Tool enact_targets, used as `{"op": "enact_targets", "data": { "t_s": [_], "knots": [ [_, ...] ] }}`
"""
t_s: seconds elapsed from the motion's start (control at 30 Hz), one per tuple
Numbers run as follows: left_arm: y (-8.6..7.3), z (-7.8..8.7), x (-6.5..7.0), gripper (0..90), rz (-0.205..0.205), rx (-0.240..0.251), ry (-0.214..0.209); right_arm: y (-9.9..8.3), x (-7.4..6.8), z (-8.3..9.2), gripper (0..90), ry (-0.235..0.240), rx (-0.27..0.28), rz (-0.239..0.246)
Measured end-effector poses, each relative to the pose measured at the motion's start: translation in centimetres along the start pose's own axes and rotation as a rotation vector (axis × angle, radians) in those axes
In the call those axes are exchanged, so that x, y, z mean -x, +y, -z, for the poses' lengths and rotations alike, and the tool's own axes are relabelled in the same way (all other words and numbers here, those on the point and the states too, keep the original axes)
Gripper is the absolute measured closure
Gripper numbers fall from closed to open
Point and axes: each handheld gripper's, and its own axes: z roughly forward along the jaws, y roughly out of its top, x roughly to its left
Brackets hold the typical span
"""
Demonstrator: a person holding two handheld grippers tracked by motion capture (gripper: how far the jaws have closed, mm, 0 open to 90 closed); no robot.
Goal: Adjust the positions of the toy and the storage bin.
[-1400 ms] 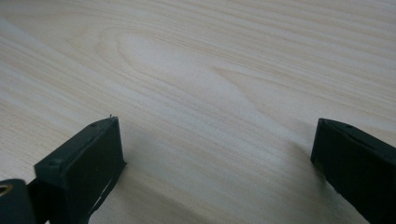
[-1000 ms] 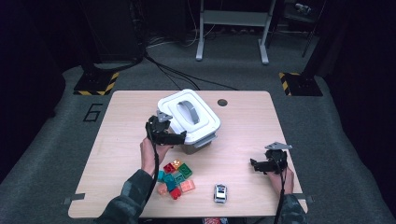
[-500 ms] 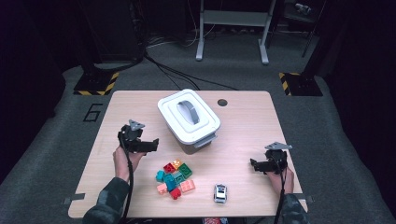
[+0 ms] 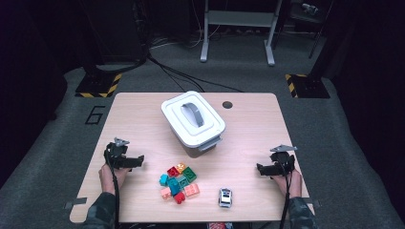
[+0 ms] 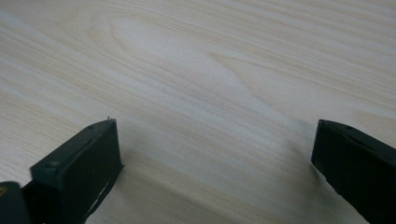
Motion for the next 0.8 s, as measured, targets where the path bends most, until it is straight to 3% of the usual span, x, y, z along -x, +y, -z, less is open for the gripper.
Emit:
{"op": "enact_targets", "data": {
  "t_s": [0.07,0.1,0.27,0.3,0.33,0.37,0.4,0.43,0.47,0.53,0.63,0.67,0.77,0.8],
  "knots": [
    [-0.4,-0.2,-0.2,0.1,-0.014,-0.007,0.011,0.2,0.0,0.3,0.9,-0.005,0.004,-0.021],
    [-0.8,-0.5,-0.3,0.1,-0.014,-0.017,0.002,0.7,0.2,0.9,0.8,0.034,0.044,-0.061],
    [-1.4,-0.5,-0.5,0.0,0.001,0.026,-0.006,2.7,-0.2,2.3,0.2,0.064,0.075,-0.081],
    [-1.7,-0.5,-0.5,0.1,0.013,0.047,-0.003,4.0,-0.7,2.9,0.0,0.089,0.087,-0.071],
    [-1.7,-0.5,-0.5,0.1,0.013,0.047,-0.003,4.0,-0.7,2.9,0.0,0.089,0.087,-0.071],
    [-1.8,-0.4,-0.6,0.1,0.001,0.041,-0.006,5.5,-1.5,3.6,0.0,0.1,0.104,-0.053],
    [-1.8,-0.4,-0.6,0.1,0.001,0.041,-0.006,5.5,-1.5,3.6,0.0,0.1,0.104,-0.053],
    [-1.8,-0.4,-0.6,0.1,0.006,0.043,-0.007,7.1,-2.5,4.2,0.0,0.115,0.119,-0.021],
    [-1.8,-0.4,-0.6,0.1,0.006,0.043,-0.007,7.1,-2.5,4.2,0.0,0.115,0.119,-0.021],
    [-1.8,-0.4,-0.6,0.0,0.005,0.044,-0.012,9.6,-4.2,4.9,0.0,0.151,0.144,0.012],
    [-1.8,-0.4,-0.7,0.0,-0.002,0.042,-0.012,12.0,-6.0,5.1,0.0,0.182,0.166,0.04],
    [-1.8,-0.4,-0.7,0.0,-0.002,0.042,-0.012,12.0,-6.0,5.1,0.0,0.182,0.166,0.04],
    [-1.9,-0.3,-0.6,0.1,0.004,0.043,-0.01,14.6,-8.4,4.7,0.0,0.219,0.171,0.07],
    [-1.9,-0.3,-0.6,0.1,0.004,0.043,-0.01,14.6,-8.4,4.7,0.0,0.219,0.171,0.07]
  ]
}}
